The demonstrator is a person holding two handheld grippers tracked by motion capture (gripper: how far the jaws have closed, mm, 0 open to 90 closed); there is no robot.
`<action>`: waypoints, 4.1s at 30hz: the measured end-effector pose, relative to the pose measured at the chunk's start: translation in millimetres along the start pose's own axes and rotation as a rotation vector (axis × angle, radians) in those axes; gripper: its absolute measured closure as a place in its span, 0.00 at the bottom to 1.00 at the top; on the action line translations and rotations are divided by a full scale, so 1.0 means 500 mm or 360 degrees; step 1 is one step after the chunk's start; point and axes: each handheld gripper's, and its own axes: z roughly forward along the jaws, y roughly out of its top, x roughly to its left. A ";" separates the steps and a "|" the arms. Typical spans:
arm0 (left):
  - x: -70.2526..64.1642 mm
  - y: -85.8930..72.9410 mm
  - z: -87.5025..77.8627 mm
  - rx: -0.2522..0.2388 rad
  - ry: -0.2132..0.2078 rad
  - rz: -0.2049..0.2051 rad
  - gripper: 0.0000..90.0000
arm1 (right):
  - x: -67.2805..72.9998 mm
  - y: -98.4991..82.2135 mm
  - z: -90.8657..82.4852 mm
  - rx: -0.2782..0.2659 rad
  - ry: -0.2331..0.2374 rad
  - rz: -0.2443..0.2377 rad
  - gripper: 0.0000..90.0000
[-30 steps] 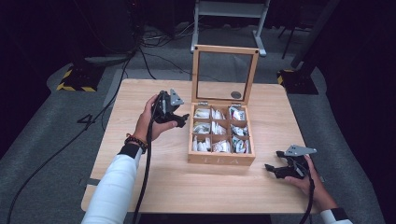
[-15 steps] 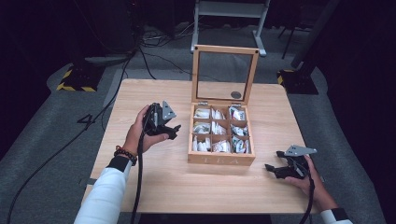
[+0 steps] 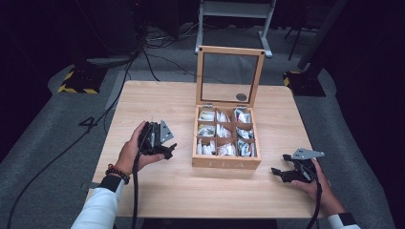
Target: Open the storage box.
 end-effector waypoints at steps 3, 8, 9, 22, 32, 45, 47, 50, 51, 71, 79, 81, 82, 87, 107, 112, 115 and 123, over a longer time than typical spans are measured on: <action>-0.007 -0.015 0.005 0.0035 -0.0009 0.0009 0.19 | 0.000 0.000 0.000 0.0000 0.0000 0.0000 0.19; -0.021 -0.044 0.010 0.0053 -0.0028 -0.0014 0.19 | 0.000 0.000 0.000 0.0000 0.0000 0.0001 0.19; -0.024 -0.052 0.009 0.0048 -0.0043 -0.0026 0.19 | 0.000 0.000 0.000 0.0000 0.0000 0.0001 0.19; -0.059 -0.151 0.001 0.0057 -0.0151 -0.0183 0.20 | -0.002 0.004 -0.032 -0.0038 0.0068 0.0064 0.27; -0.053 -0.188 0.001 0.0010 -0.0271 -0.0336 0.21 | 0.033 0.056 -0.083 -0.0188 0.0095 -0.0070 0.32; -0.043 -0.235 0.005 0.0030 -0.0353 -0.0451 0.21 | 0.036 0.137 -0.114 -0.0245 0.0068 -0.0141 0.37; -0.041 -0.242 0.005 0.0015 -0.0364 -0.0477 0.21 | 0.040 0.156 -0.110 -0.0248 0.0080 -0.0168 0.38; -0.041 -0.252 0.005 -0.0028 -0.0365 -0.0520 0.20 | 0.050 0.187 -0.096 -0.0224 0.0098 -0.0201 0.39; -0.041 -0.255 0.004 -0.0039 -0.0354 -0.0509 0.20 | 0.054 0.197 -0.090 -0.0215 0.0095 -0.0215 0.40; -0.042 -0.255 0.006 -0.0027 -0.0336 -0.0540 0.16 | 0.148 0.311 0.035 -0.0139 0.0280 -0.0349 0.46; -0.038 -0.255 0.008 -0.0033 -0.0358 -0.0526 0.16 | 0.175 0.325 0.077 -0.0067 0.0336 -0.0399 0.51; -0.037 -0.256 0.008 -0.0034 -0.0362 -0.0523 0.16 | 0.181 0.324 0.084 -0.0036 0.0321 -0.0417 0.53; -0.037 -0.256 0.008 -0.0034 -0.0363 -0.0522 0.16 | 0.184 0.323 0.085 -0.0021 0.0311 -0.0433 0.54; -0.036 -0.256 0.009 -0.0036 -0.0367 -0.0520 0.16 | 0.197 0.323 0.097 0.0010 0.0330 -0.0457 0.58; -0.036 -0.256 0.007 -0.0032 -0.0365 -0.0511 0.16 | 0.220 0.342 0.176 0.0324 0.0259 -0.0437 0.60; -0.039 -0.263 0.001 -0.0030 -0.0351 -0.0530 0.17 | 0.216 0.353 0.191 0.0412 0.0314 -0.0418 0.60; -0.040 -0.265 -0.002 -0.0032 -0.0348 -0.0541 0.16 | 0.217 0.356 0.196 0.0425 0.0348 -0.0423 0.72; -0.040 -0.265 -0.002 -0.0031 -0.0348 -0.0540 0.16 | 0.225 0.354 0.193 0.0395 0.0398 -0.0481 0.98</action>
